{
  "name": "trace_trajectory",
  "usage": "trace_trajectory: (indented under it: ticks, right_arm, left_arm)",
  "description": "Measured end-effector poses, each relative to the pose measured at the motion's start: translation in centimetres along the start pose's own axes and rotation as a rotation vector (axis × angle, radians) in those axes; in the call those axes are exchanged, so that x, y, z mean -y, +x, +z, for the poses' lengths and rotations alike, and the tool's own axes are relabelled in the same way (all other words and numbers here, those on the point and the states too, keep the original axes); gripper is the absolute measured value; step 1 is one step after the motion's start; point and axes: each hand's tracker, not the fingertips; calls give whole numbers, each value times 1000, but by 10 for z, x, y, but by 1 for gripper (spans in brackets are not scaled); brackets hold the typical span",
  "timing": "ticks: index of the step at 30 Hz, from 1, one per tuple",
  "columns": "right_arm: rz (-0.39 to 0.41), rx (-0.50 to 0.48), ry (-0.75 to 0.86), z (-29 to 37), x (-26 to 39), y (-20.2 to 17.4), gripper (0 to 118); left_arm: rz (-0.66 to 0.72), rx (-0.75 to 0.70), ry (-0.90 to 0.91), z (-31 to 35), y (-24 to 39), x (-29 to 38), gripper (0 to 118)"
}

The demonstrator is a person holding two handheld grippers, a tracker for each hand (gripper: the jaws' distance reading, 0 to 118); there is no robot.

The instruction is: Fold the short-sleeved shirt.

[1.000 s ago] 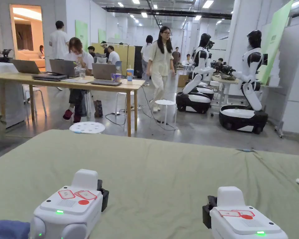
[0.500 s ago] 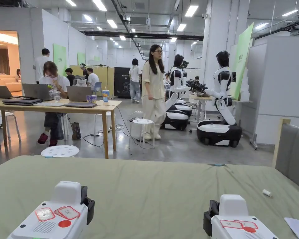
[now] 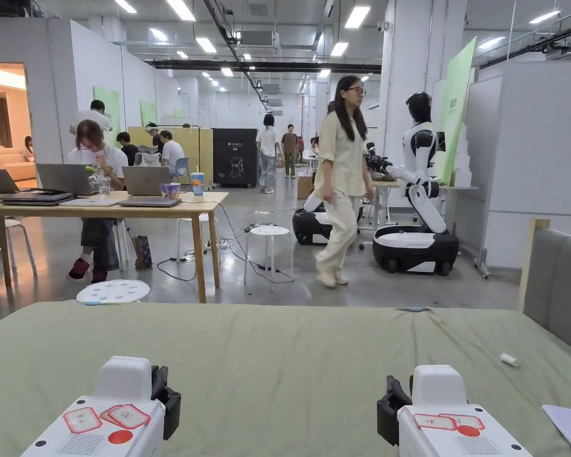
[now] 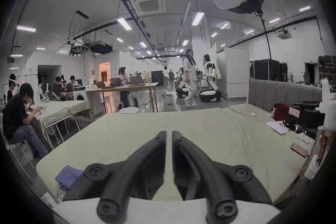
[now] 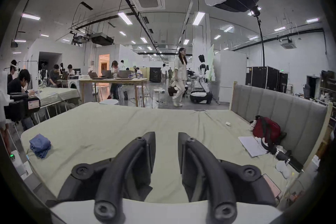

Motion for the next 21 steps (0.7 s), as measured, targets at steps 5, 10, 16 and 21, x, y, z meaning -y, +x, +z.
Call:
trace_trajectory:
  ticks: [5, 10, 16, 21]
  right_arm:
    - [11, 26, -11, -4, 1, -4, 79]
    - [80, 45, -25, -10, 6, -14, 118]
    - [127, 23, -21, -7, 3, -24, 118]
    - [67, 4, -33, -9, 4, -24, 118]
  left_arm:
    - [-17, -3, 6, 0, 3, 0, 72]
    - [-42, -7, 10, -1, 7, 4, 118]
    - [-28, -12, 1, 0, 6, 5, 118]
    - [-21, -9, -6, -6, -1, 10, 118]
